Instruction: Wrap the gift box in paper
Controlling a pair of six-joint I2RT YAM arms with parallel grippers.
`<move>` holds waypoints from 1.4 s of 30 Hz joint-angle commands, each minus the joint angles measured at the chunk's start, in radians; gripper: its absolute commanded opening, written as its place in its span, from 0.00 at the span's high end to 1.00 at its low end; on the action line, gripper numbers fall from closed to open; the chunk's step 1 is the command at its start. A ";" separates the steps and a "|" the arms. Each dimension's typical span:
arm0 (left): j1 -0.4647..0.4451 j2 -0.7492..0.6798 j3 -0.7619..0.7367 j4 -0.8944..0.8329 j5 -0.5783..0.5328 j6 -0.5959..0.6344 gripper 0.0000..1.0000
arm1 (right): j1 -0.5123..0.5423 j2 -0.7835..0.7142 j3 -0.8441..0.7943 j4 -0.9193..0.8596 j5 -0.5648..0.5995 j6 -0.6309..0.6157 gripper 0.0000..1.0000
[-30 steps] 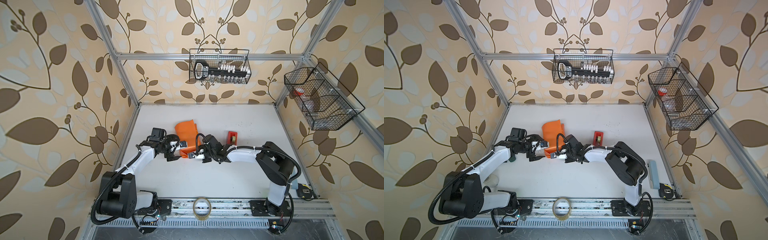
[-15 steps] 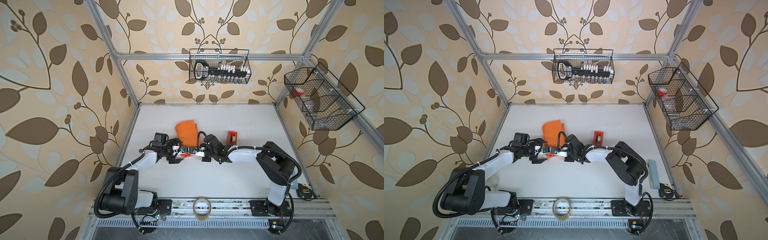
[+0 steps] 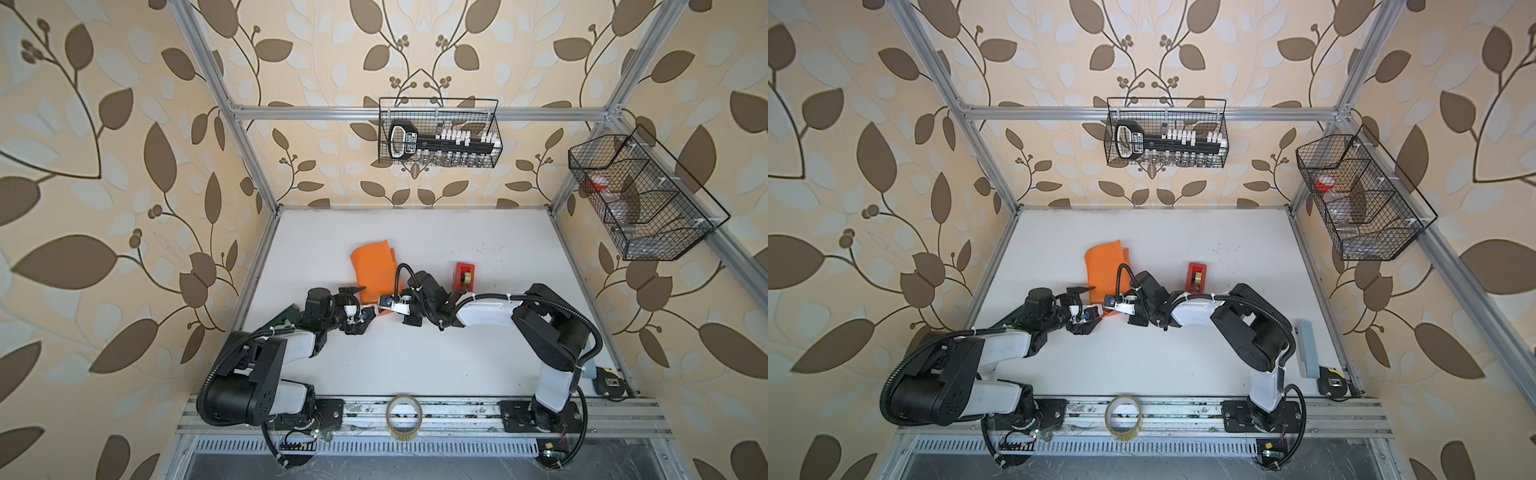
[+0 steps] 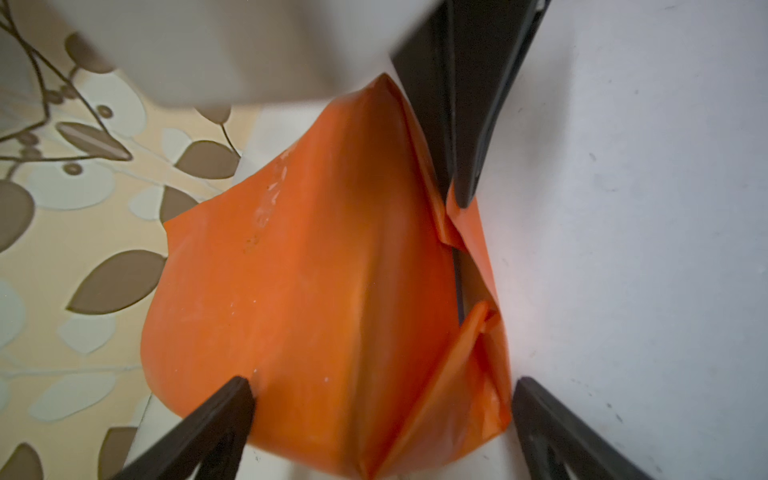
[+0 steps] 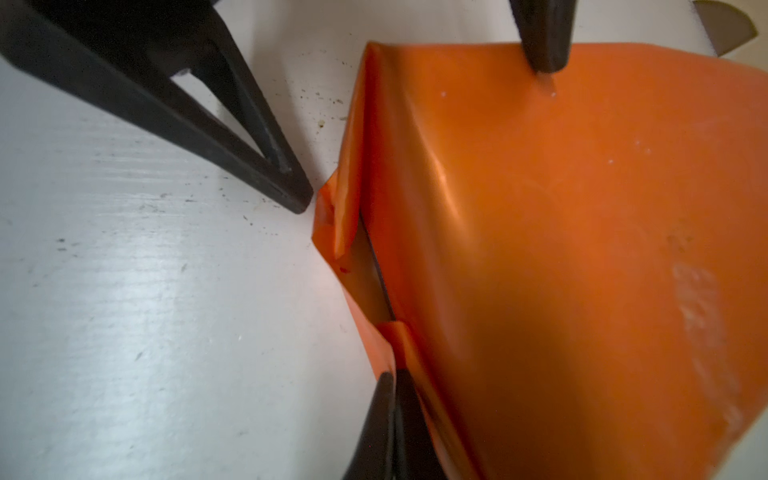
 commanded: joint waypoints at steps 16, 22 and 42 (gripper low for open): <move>-0.035 0.002 -0.019 0.107 0.004 -0.019 0.01 | -0.013 -0.003 0.052 -0.019 -0.060 0.083 1.00; -0.058 0.017 -0.014 0.100 -0.045 0.011 0.10 | -0.009 0.006 0.071 -0.039 -0.066 0.083 1.00; -0.086 0.051 0.042 0.018 -0.133 0.044 0.35 | -0.004 0.019 0.091 -0.086 -0.078 0.092 1.00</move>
